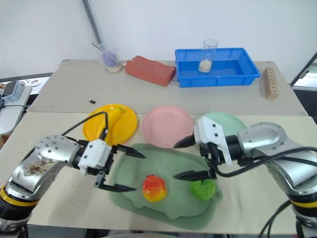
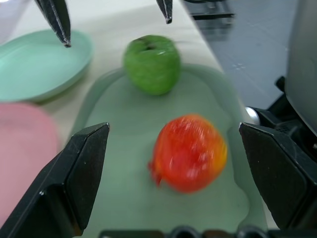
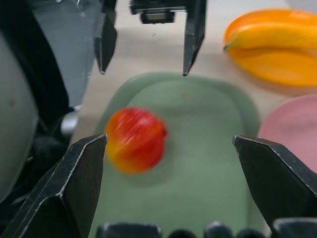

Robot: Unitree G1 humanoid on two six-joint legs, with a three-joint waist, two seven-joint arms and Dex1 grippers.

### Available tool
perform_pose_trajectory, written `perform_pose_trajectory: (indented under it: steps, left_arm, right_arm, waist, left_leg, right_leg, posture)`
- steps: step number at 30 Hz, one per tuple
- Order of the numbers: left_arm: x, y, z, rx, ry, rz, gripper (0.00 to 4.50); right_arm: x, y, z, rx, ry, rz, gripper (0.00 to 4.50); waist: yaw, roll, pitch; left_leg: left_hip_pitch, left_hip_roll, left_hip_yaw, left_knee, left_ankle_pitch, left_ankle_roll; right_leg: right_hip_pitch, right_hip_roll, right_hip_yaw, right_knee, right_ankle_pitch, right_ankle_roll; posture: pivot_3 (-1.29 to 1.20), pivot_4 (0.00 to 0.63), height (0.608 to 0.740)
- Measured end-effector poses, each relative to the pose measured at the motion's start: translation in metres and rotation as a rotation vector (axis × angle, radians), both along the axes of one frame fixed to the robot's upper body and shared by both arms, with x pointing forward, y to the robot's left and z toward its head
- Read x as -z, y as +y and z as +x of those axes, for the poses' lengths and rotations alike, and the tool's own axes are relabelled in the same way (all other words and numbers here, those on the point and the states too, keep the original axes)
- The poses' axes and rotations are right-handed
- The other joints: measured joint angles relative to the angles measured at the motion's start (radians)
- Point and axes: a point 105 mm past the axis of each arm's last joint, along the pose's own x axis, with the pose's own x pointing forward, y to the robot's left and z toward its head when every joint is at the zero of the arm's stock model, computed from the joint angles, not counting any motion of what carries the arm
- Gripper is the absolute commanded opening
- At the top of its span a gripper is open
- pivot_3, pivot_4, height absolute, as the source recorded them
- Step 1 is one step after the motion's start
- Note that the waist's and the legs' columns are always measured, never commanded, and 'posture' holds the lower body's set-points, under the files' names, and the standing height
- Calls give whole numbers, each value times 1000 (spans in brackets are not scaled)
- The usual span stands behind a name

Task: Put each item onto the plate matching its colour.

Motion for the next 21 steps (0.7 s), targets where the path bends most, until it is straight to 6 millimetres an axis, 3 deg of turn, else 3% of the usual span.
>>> perform_pose_trajectory:
  steps: [6, 9, 17, 21]
  left_arm:
    - [22, -11, 0, 135, -19, 24, 4446]
    - [36, -13, 2, 180, -30, 44, 4446]
    - [48, -25, 20, 248, -189, 32, 4446]
    - [50, -27, 23, 243, -196, 14, 3287]
  right_arm:
    - [-8, -16, -21, 66, 34, -37, 4500]
    - [-12, -17, -26, 103, 34, -25, 4500]
    - [-18, -9, -33, 138, 9, -1, 4500]
    - [-18, -9, -31, 157, 4, 2, 4500]
  waist:
    - [-1, 0, 0]
    - [-3, 0, 0]
    - [-3, 0, -1]
    - [-6, 1, -2]
  left_leg:
    - [0, 0, 0, 0, 0, 0]
    - [0, 0, 0, 1, 0, 0]
    - [0, 0, -1, 2, -1, 2]
    - [0, 0, -1, 2, -1, 3]
  right_leg:
    - [1, 0, 0, 0, 0, 0]
    - [1, 0, 0, 0, 0, 0]
    - [3, 0, 0, -1, 0, 0]
    - [7, 0, 0, 0, 0, 0]
  posture:
    - [0, 150, 740]
    - [0, 150, 740]
    - [0, 150, 740]
    - [0, 150, 740]
